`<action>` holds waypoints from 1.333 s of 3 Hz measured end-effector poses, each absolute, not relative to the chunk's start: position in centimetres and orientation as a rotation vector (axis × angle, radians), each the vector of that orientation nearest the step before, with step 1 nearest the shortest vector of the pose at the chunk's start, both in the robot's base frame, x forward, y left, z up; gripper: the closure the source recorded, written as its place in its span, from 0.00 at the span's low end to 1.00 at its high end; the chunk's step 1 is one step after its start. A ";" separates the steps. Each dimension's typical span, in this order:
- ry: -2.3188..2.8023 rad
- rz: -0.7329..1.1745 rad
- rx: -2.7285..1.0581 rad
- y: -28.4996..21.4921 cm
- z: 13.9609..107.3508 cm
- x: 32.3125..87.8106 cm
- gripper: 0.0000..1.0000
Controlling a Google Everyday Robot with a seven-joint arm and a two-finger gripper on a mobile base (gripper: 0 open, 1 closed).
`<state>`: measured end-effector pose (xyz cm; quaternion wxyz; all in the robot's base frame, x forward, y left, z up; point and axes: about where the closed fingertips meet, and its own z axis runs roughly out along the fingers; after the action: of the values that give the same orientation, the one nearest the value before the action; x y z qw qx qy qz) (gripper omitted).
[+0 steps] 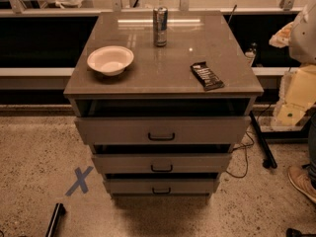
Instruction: Open middle drawer
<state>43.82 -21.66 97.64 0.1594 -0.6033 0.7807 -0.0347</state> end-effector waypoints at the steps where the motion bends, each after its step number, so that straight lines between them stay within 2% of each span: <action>1: 2.231 -0.099 -1.724 -21.7 97.6 43.8 0.00; 2: 2.196 0.017 -1.755 -21.4 93.1 44.3 0.00; 3: 2.109 0.218 -1.777 -20.6 85.7 43.9 0.00; 4: 2.055 0.209 -1.747 -21.4 84.6 43.7 0.00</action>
Offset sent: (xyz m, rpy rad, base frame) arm 0.0148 0.0044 -0.1514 0.2170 0.1479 0.1499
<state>43.70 -21.43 84.55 0.2163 -0.6305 0.7416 0.0754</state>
